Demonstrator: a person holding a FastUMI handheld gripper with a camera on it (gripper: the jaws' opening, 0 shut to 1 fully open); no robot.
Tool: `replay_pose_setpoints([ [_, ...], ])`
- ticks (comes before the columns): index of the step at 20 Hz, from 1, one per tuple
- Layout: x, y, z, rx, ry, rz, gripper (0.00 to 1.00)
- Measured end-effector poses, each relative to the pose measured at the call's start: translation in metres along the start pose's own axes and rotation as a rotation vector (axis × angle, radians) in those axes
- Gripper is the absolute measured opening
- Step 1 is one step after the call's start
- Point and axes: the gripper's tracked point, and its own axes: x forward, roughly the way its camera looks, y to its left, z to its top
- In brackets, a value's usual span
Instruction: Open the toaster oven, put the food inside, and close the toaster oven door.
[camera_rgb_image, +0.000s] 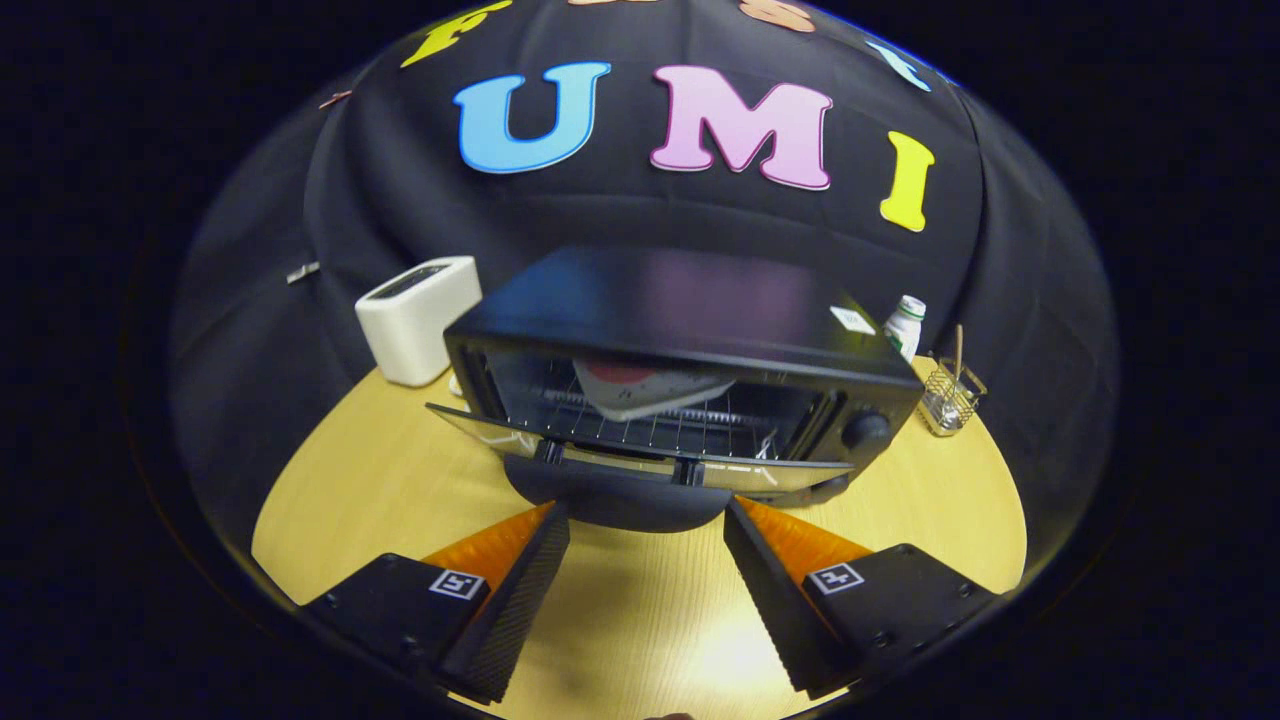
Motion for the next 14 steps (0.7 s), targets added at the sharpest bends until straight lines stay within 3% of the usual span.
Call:
replay_pose_setpoints([
  [4, -0.039, -0.012, 0.075, -0.001, -0.177, -0.015, 1.0],
  [8, -0.095, -0.037, 0.114, 0.005, -0.337, -0.034, 0.99],
  [14, -0.155, -0.094, 0.125, -0.011, -0.426, -0.096, 0.99],
])
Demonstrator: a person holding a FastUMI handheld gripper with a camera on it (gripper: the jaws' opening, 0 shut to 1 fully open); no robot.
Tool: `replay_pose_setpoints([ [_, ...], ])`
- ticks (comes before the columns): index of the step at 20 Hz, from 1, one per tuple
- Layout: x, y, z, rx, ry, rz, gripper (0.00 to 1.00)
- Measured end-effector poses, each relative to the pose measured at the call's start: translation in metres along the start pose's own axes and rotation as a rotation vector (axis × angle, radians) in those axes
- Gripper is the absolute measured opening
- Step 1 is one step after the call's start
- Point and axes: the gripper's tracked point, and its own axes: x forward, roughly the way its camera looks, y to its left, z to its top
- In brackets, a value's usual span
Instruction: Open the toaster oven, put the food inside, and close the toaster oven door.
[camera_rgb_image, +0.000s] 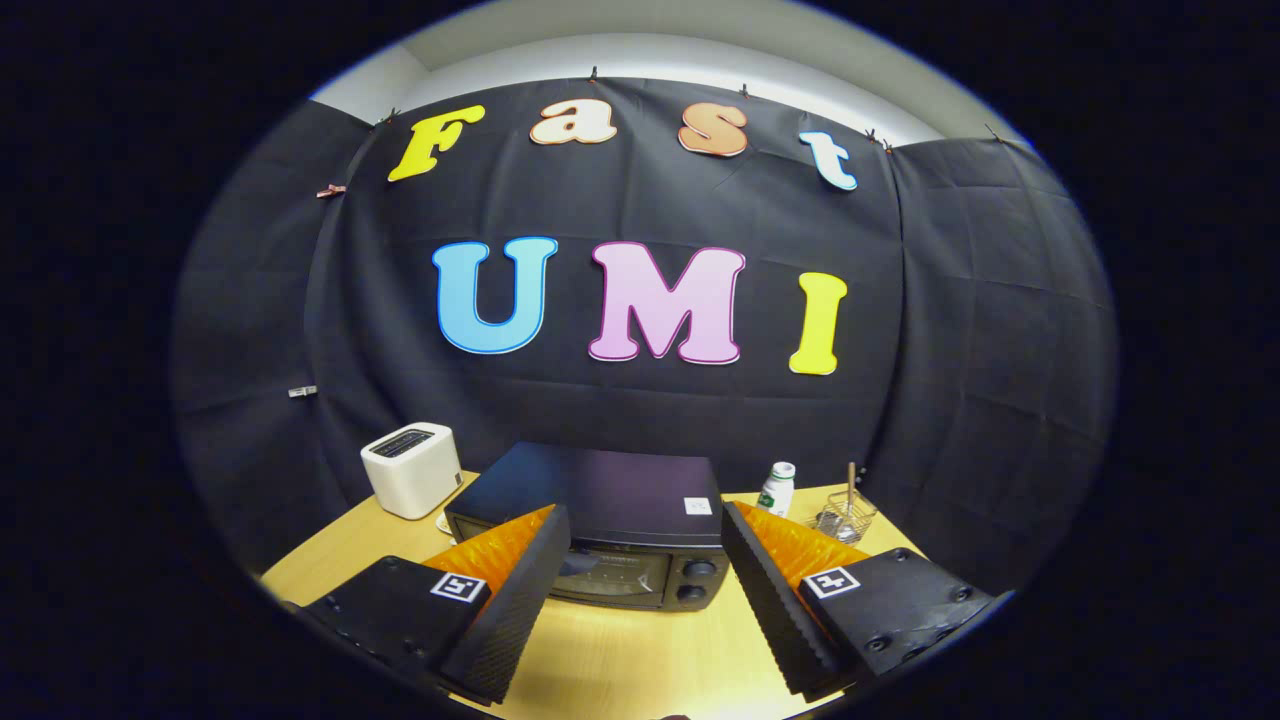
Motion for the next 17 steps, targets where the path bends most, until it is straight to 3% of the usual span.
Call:
replay_pose_setpoints([
  [8, -0.003, -0.042, 0.017, 0.061, -0.017, -0.064, 0.99],
  [17, -0.001, -0.042, 0.031, 0.074, -0.028, -0.082, 0.99],
])
